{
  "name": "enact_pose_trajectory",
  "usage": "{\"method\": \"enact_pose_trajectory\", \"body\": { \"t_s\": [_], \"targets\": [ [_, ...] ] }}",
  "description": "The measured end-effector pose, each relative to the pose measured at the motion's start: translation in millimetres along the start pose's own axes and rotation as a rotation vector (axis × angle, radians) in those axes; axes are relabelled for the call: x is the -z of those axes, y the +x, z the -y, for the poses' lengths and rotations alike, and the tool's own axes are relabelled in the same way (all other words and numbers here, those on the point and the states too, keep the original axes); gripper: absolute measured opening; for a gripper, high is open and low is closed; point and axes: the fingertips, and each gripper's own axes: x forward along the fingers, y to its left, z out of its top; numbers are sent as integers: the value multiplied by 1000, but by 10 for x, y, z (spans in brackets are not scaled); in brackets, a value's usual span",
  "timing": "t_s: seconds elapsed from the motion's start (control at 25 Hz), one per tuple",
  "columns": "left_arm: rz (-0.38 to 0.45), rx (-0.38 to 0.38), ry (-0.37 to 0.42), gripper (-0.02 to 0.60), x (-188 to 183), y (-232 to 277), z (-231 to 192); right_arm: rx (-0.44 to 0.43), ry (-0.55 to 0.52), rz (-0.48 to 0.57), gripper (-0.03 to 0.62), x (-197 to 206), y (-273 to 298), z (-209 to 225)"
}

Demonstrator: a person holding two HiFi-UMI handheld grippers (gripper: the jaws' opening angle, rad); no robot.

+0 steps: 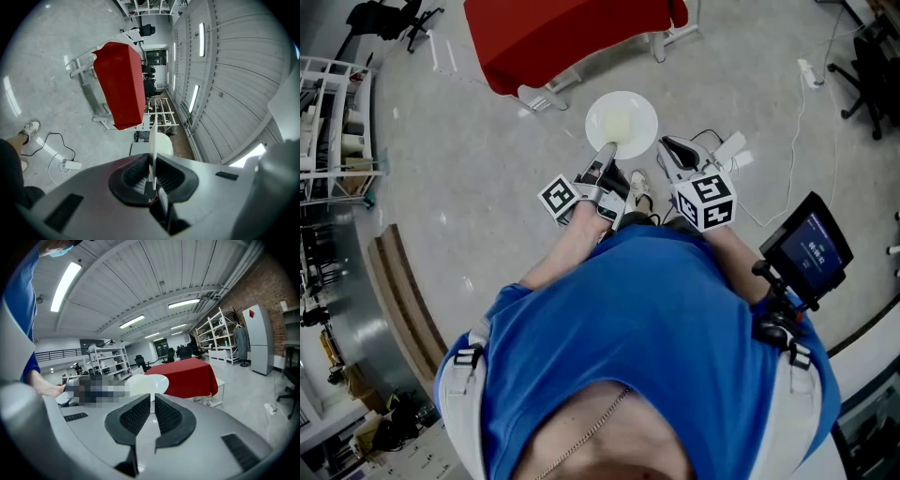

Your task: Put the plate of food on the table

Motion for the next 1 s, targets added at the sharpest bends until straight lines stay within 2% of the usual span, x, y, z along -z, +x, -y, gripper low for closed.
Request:
{"method": "enact_pose_trajectory", "body": {
  "t_s": [0.08, 0.24, 0.52, 0.72, 1.0],
  "targets": [
    [-3, -1, -1, 29, -166, 203, 1, 12, 0, 0, 5, -90, 193, 140],
    [0, 4, -2, 29, -790, 950, -11, 13, -6, -4, 5, -421, 947, 629],
    [-14, 9, -3, 29, -805, 1047, 10, 31, -6, 2, 5, -468, 962, 675],
    [-35, 16, -21, 29, -1494, 1511, 77, 52, -3, 2, 5, -827, 1697, 842],
    [-74, 28, -17, 29, -1473, 1699, 112, 108, 3, 20, 5, -918, 1672, 993]
  ]
}}
